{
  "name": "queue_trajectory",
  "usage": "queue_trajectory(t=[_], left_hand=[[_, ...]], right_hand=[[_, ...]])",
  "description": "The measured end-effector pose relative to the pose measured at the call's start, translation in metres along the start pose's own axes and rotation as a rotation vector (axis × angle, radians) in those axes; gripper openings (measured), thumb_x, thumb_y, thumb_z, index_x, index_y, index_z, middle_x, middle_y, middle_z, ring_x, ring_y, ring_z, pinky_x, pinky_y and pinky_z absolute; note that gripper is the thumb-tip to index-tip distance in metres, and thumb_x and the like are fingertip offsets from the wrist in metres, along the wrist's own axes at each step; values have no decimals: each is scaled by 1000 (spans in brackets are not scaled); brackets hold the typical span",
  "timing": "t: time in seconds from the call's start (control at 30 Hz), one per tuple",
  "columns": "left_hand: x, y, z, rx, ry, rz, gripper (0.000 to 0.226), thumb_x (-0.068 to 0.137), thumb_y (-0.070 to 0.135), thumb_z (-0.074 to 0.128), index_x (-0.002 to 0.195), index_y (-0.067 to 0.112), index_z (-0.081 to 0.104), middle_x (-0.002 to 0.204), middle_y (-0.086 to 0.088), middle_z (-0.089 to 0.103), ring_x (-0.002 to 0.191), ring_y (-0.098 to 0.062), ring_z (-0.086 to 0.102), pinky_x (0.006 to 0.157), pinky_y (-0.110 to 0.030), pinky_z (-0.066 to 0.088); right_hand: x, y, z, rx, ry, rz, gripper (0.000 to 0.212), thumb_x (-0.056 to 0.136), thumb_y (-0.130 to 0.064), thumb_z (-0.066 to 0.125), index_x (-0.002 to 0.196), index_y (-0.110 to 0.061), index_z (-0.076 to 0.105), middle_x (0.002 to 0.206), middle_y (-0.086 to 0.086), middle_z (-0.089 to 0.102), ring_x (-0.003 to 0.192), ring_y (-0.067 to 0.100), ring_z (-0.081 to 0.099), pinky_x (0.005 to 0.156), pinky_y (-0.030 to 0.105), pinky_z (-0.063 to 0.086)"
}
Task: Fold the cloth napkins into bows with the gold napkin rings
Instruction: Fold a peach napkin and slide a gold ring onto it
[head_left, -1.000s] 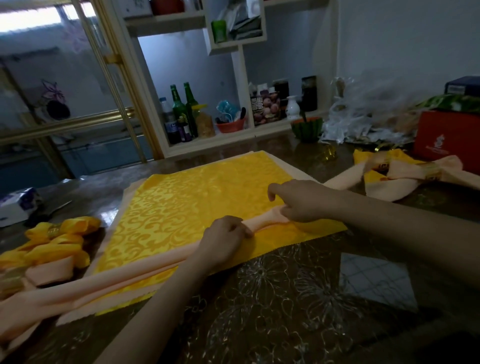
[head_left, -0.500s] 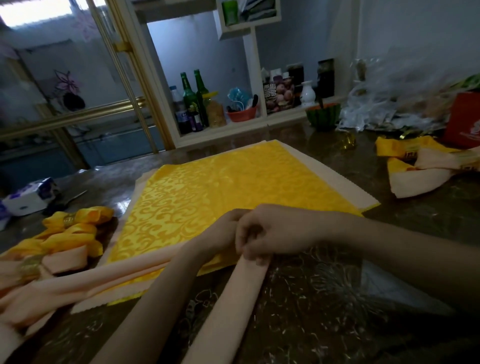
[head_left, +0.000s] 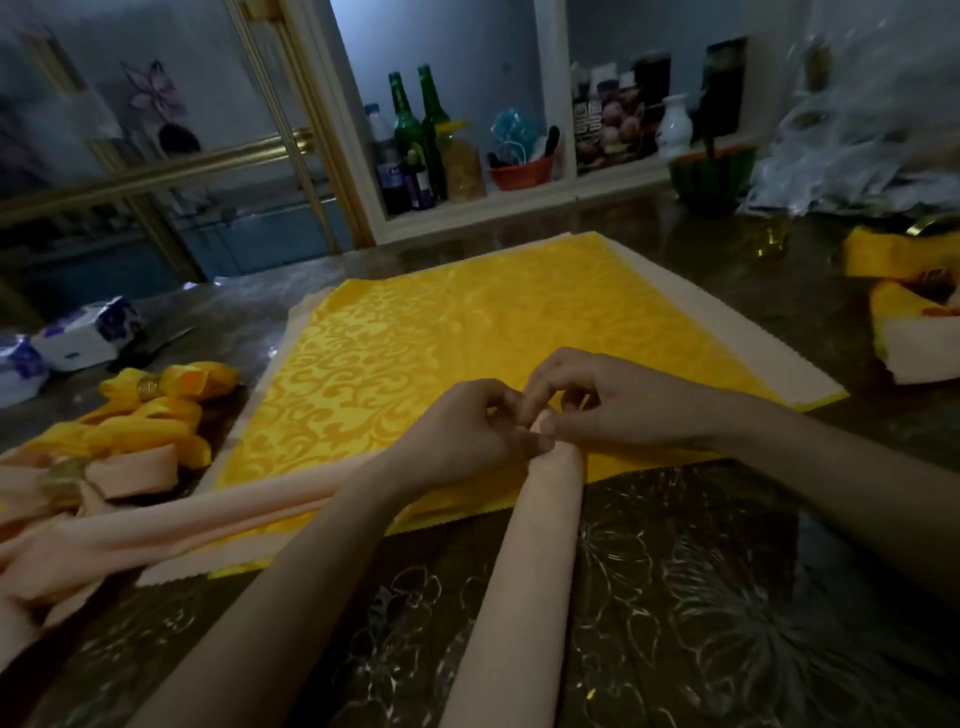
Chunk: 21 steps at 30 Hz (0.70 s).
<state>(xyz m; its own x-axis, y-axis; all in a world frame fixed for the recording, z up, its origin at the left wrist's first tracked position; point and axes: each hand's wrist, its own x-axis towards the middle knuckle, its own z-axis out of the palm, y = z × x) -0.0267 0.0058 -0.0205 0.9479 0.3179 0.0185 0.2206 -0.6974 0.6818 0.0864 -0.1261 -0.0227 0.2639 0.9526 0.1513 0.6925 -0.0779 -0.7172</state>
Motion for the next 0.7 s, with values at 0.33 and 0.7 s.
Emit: queue_trajectory(t=[0.33,0.7], left_hand=[[-4,-13,-30,285,83,0,12,88,18,62,99,15,65,95,1,64,87,-11,58,75,-21,47],[-13,-16,-29,436,168,-30,23,94,28,53,105,14,68,97,1,64,86,-11,56,68,-15,42]], right_hand=[[-3,0,12,-271,-25,19,16,89,-31,60,104,-27,57,106,-5,40,87,0,41,73,15,36],[-11,27,-24,-358,176,245,7,91,-26,58,93,-23,52,103,1,43,99,19,46,79,32,39]])
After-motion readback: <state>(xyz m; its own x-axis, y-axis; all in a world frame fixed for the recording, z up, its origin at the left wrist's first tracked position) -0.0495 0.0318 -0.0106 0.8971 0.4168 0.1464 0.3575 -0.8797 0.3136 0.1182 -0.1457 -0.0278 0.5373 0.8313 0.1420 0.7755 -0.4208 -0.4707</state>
